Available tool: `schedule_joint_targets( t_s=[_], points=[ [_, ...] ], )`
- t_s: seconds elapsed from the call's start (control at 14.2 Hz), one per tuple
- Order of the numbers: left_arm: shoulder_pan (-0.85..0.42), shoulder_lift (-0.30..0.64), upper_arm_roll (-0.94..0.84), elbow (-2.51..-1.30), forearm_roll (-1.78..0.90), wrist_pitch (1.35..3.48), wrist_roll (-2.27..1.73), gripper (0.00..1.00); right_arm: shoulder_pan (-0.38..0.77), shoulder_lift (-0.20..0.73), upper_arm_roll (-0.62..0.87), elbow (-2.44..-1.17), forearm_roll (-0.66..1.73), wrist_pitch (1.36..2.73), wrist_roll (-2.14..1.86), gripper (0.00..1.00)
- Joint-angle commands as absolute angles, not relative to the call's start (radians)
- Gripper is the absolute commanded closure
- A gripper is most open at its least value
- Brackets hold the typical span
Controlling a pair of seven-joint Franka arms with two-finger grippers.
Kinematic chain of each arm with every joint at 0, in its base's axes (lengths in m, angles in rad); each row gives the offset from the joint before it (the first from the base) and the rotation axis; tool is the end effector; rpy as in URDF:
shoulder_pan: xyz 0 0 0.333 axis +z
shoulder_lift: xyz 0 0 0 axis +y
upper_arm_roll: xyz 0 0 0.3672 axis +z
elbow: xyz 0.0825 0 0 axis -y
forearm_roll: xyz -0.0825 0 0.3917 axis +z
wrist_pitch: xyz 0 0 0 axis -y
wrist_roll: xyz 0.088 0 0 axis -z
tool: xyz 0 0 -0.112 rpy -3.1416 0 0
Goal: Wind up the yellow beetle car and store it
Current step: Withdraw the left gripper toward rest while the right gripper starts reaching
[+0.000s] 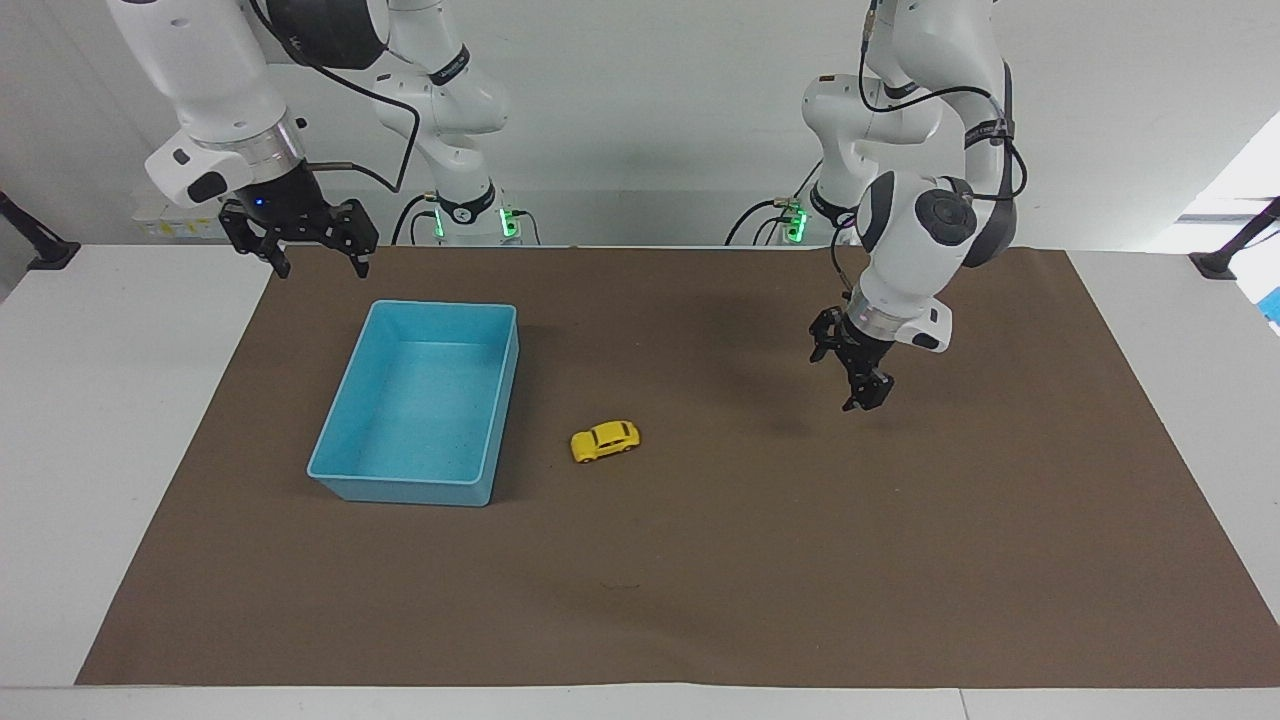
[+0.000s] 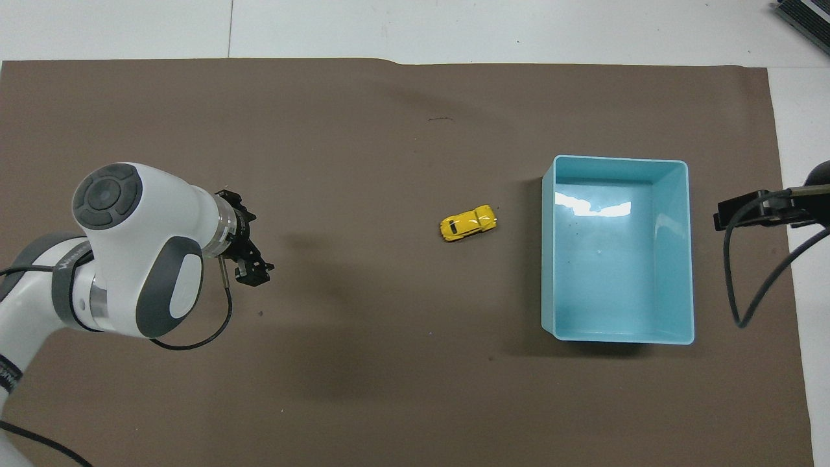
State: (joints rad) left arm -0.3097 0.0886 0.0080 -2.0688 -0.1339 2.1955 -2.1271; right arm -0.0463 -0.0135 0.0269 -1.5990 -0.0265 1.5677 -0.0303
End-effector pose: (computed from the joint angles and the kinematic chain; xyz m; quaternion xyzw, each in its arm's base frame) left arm 0.5512 -0.1771 0.4351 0.5800 0.8125 -0.0446 0.0369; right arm 0.5562 -0.0136 0.6645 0.9999 0.0055 -0.0092 0.0132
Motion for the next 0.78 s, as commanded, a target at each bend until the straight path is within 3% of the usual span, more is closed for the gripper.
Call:
schedule_joint_targets(
  t_s=[0.0,0.7],
  points=[
    [-0.293,0.094,-0.002,-2.017,-0.120,2.166,-2.117,0.00,-0.057,-0.008,0.032,-1.588,-0.029,1.565,-0.055,0.00],
    [-0.249,0.071,0.003,-1.804,-0.118,1.981,-1.823,0.00,-0.057,-0.008,0.032,-1.588,-0.029,1.565,-0.055,0.00]
  ],
)
